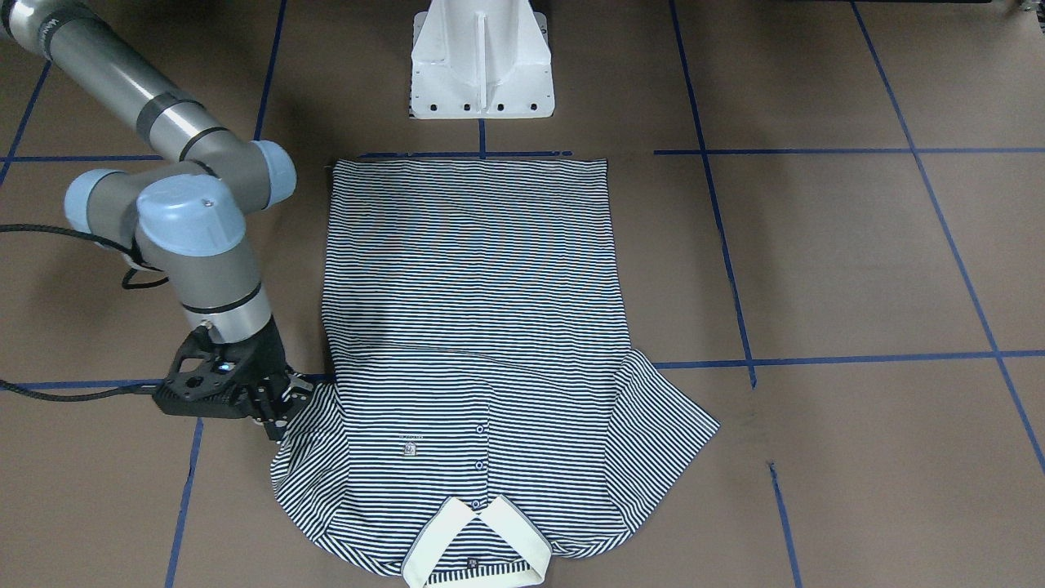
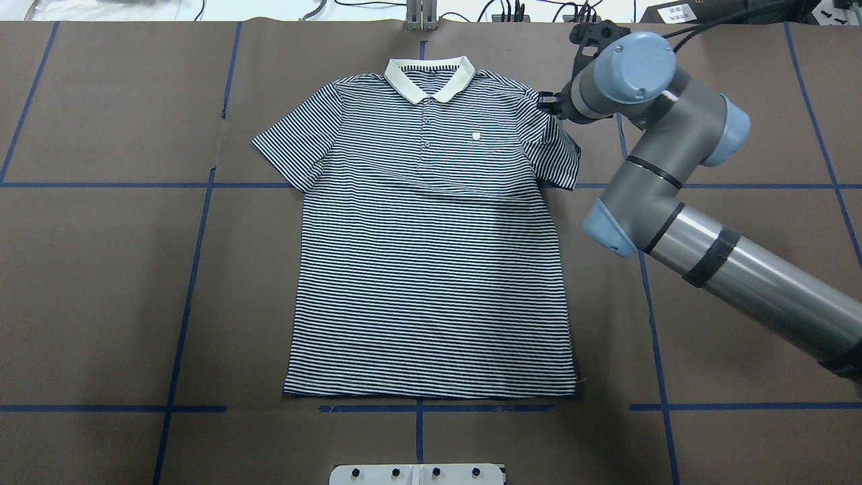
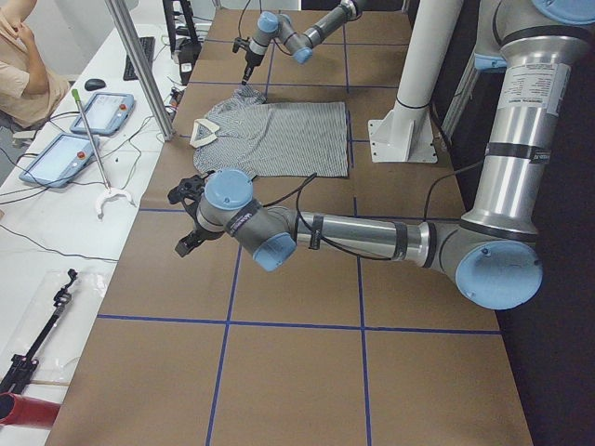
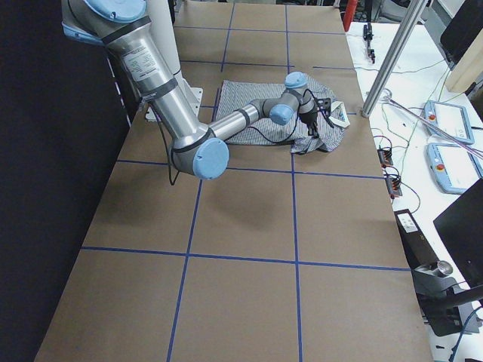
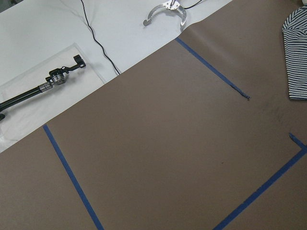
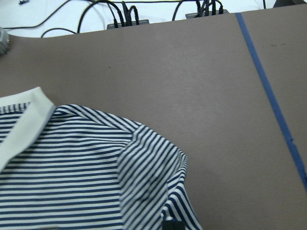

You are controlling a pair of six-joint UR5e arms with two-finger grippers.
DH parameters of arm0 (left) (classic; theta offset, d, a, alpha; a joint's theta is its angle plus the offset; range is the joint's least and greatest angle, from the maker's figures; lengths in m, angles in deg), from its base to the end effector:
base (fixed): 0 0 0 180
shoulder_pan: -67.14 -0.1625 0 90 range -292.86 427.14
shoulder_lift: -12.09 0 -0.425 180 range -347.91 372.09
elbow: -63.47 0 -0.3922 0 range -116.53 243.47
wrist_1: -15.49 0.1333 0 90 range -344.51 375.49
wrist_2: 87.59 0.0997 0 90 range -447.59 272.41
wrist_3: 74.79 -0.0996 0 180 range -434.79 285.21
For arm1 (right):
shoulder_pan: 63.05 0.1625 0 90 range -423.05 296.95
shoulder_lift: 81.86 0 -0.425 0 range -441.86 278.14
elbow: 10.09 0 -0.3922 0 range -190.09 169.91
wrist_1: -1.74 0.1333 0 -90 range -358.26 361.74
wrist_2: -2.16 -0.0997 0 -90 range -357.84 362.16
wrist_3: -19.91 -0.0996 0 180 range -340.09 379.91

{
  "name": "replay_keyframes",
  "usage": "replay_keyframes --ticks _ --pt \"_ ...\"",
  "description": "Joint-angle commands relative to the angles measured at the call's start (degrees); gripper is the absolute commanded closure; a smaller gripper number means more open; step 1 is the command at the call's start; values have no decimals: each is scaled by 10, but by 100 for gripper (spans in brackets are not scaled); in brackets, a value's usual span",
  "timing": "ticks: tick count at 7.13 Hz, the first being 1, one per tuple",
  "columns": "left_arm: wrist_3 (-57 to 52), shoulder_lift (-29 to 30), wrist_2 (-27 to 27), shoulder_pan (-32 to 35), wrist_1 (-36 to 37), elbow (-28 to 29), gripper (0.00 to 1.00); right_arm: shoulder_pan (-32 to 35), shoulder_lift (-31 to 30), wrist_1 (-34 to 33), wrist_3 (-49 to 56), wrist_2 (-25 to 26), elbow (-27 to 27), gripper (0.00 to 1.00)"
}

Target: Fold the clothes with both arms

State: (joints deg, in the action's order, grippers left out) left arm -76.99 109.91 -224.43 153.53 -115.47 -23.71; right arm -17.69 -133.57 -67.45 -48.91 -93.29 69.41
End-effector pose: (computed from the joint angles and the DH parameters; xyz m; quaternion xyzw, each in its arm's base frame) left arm -0.0248 -0.5695 0.5251 0.3537 0.3703 0.1978 0.8358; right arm -0.4393 -0.6211 0.3040 0.1893 -0.3674 0.1715 0.8943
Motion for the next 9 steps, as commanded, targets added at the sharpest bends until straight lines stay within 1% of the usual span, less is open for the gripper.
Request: replay_keyframes --ticks 1,2,3,7,8,9 --pt "1 0 0 0 0 0 0 -47 91 -53 -105 62 -28 100" --pt "1 1 0 0 1 1 0 -65 120 -48 -129 102 -71 100" --pt "2 1 0 0 1 1 0 -74 141 -46 -138 118 -102 100" --pt "2 1 0 0 1 1 0 -82 147 -44 -136 120 -113 100" --pt "2 1 0 0 1 1 0 -84 147 -44 -132 121 -113 81" --pt "2 1 0 0 1 1 0 -88 147 -46 -94 125 -117 1"
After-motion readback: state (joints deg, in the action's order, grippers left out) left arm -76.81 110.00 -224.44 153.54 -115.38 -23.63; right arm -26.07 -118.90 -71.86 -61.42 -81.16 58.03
